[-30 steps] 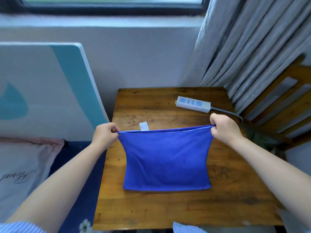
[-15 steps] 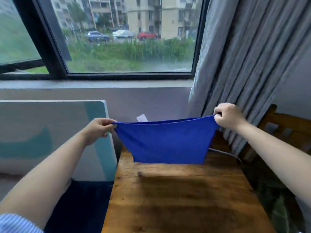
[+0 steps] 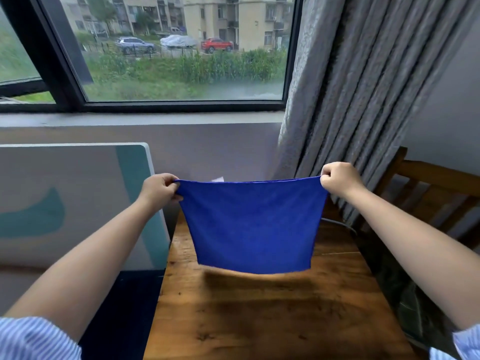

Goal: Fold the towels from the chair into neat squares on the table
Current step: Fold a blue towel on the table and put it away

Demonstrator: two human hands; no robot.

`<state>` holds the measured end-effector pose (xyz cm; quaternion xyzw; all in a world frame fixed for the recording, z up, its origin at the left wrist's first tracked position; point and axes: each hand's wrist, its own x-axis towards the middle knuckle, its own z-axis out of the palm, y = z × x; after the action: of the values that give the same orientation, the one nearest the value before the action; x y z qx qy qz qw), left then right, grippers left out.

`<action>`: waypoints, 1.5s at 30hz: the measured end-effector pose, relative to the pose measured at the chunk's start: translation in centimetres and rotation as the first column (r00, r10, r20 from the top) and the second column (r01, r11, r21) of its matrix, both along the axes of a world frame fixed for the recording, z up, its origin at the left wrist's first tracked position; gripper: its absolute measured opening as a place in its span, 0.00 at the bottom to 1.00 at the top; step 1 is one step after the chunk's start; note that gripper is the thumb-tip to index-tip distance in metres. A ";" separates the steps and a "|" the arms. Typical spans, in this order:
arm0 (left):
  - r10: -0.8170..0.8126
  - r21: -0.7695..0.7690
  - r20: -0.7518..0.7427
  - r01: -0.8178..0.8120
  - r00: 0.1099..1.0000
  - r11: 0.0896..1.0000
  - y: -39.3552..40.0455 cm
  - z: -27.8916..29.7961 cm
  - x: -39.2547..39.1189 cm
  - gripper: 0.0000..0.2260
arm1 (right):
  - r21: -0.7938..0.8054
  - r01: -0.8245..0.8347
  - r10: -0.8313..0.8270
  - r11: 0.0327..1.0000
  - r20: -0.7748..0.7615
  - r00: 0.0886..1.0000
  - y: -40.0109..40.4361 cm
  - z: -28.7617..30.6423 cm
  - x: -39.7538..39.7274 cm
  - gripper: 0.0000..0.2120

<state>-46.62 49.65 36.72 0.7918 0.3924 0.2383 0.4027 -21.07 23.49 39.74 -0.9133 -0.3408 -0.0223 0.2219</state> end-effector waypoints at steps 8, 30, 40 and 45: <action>0.067 0.053 -0.123 -0.061 0.990 0.997 0.6 -0.4 1.5 0.09 | 0.079 0.021 -0.008 0.997 -0.159 0.987 1.5 -1.1 1.6 0.10; -0.614 -0.503 -0.751 0.392 0.242 0.770 -4.8 -11.0 -7.7 0.09 | -0.423 -0.582 0.164 0.694 -0.695 0.700 -5.4 -12.5 -3.2 0.09; -0.660 -0.601 -0.734 0.299 0.162 0.742 -6.5 -15.0 -8.9 0.10 | -0.513 -0.546 -0.135 0.662 -0.799 0.587 -5.2 -17.6 -5.2 0.15; -0.475 -0.394 -0.688 0.267 0.549 0.879 -4.6 -16.3 -7.3 0.05 | -0.372 -0.247 -0.118 0.895 -0.731 0.672 -4.9 -18.3 -3.6 0.14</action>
<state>-53.94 45.00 20.45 0.8253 0.3737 -0.2622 0.3323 -24.69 18.58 21.41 -0.8560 -0.2506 0.4337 0.1282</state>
